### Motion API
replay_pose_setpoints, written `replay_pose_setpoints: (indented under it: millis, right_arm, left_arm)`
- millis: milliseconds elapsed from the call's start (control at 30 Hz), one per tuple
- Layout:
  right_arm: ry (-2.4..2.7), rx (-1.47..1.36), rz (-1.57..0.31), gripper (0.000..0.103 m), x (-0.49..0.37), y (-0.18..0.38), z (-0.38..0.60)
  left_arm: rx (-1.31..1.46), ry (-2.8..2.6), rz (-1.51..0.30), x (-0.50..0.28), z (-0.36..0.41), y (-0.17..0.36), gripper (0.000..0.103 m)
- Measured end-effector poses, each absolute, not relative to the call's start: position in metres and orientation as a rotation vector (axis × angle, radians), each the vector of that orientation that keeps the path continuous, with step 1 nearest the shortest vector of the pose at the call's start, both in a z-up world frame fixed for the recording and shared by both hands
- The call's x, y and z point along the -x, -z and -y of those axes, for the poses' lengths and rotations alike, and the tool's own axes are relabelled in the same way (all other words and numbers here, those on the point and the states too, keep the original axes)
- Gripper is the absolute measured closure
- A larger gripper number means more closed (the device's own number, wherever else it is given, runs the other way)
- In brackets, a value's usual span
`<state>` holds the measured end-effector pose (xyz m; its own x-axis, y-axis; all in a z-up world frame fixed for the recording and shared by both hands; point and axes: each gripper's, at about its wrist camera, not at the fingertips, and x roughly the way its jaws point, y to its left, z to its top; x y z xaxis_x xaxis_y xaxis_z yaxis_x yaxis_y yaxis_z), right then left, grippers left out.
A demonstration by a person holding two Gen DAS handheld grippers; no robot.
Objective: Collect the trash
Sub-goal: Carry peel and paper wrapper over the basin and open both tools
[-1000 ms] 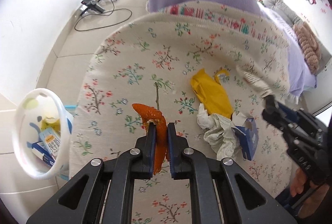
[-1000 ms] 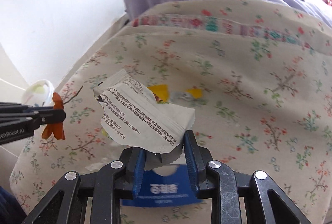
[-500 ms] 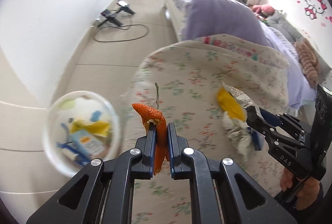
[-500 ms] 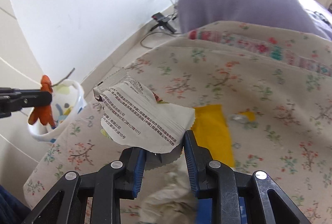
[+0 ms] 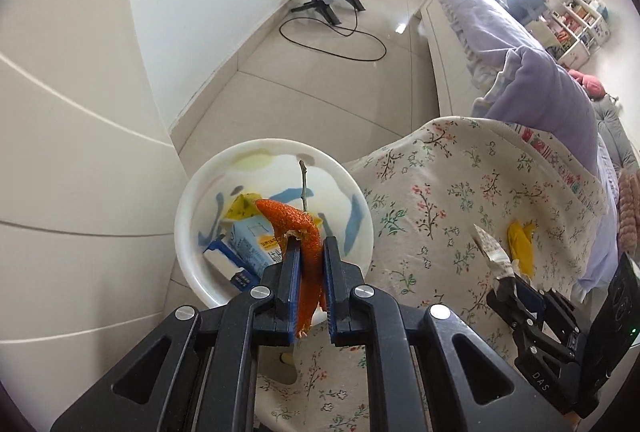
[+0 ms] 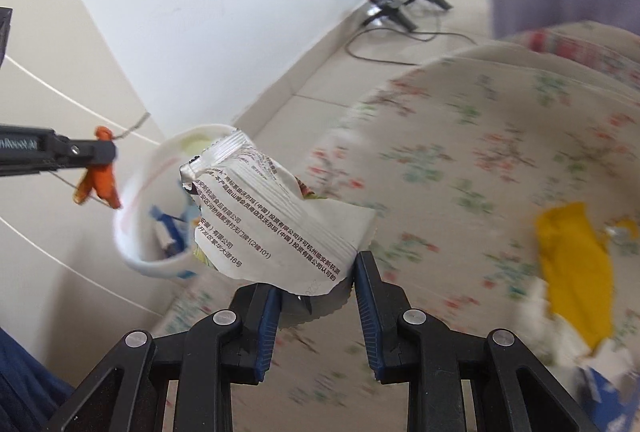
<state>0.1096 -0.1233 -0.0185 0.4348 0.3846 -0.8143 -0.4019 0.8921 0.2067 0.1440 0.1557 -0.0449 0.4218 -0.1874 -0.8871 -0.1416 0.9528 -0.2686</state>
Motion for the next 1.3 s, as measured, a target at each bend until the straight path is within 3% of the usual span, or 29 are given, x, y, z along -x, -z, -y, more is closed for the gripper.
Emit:
replay_pose_setpoints:
  millis: [600, 667, 733, 800, 1033, 1100, 1300]
  right_arm:
    - [-0.622, -0.164, -1.111, 0.07, -0.155, 0.06, 0.012]
    - [-0.623, -0.164, -1.117, 0.07, -0.158, 0.064, 0.006]
    - [-0.625, -0.158, -1.122, 0.07, -0.161, 0.067, 0.001]
    - [-0.623, -0.15, -1.126, 0.069, -0.164, 0.07, -0.003]
    - [-0.608, -0.134, -1.144, 0.067, -0.17, 0.077, -0.009]
    - [-0.606, -0.12, -1.148, 0.061, -0.175, 0.08, -0.017]
    - [-0.596, -0.075, -1.151, 0.057, -0.175, 0.084, -0.028]
  left_arm:
    - [0.378, -0.131, -1.239, -0.18, -0.194, 0.093, 0.089]
    - [0.372, -0.145, -1.245, -0.181, -0.196, 0.094, 0.085]
    - [0.381, -0.146, -1.244, -0.181, -0.198, 0.092, 0.068]
    - [0.386, -0.152, -1.228, -0.18, -0.2, 0.088, 0.061]
    - [0.462, -0.21, -1.172, -0.168, -0.22, 0.073, 0.061]
    - [0.461, -0.221, -1.171, -0.168, -0.222, 0.072, 0.061]
    - [0.465, -0.21, -1.181, -0.166, -0.222, 0.074, 0.061]
